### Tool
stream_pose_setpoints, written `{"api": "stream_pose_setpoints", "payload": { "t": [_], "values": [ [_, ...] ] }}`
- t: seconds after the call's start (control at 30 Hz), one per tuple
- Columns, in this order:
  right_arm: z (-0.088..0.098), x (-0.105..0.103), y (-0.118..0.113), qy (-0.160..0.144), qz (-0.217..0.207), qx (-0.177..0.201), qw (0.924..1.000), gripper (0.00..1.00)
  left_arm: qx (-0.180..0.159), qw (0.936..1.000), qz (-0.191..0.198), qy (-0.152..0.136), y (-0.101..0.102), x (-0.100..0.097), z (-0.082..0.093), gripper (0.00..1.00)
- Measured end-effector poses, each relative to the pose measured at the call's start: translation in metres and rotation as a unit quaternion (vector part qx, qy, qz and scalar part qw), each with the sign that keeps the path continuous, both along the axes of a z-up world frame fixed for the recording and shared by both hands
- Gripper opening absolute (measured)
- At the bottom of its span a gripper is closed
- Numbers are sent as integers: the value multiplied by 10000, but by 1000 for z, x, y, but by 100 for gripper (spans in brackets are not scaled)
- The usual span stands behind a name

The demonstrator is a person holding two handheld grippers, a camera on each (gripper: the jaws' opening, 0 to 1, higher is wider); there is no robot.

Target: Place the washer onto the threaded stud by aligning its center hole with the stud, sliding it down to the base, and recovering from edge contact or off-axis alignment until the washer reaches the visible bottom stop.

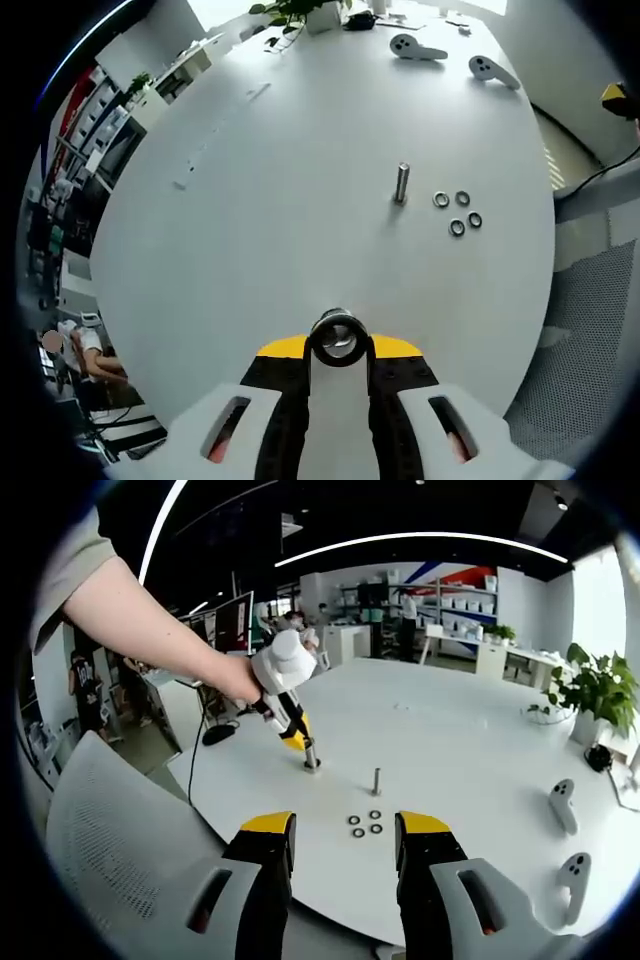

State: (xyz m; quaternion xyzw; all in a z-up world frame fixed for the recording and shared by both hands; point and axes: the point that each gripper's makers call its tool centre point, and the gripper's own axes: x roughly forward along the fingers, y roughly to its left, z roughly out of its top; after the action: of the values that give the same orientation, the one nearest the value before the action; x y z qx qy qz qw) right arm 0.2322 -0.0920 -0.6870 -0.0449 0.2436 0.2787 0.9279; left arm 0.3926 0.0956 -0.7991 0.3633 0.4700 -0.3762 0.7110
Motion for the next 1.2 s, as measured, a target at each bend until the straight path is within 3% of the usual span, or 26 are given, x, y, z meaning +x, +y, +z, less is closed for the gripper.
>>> {"api": "stream_pose_setpoints", "payload": {
  "t": [0.5,1.2],
  "values": [
    [-1,0,0,17,-8,-7,10000,41,108,9999,-42,43,3,9,-10,19],
    [-2,0,-2,69,-22,-16,10000,39,111,9996,62,245,2,8,-38,19]
  ]
}}
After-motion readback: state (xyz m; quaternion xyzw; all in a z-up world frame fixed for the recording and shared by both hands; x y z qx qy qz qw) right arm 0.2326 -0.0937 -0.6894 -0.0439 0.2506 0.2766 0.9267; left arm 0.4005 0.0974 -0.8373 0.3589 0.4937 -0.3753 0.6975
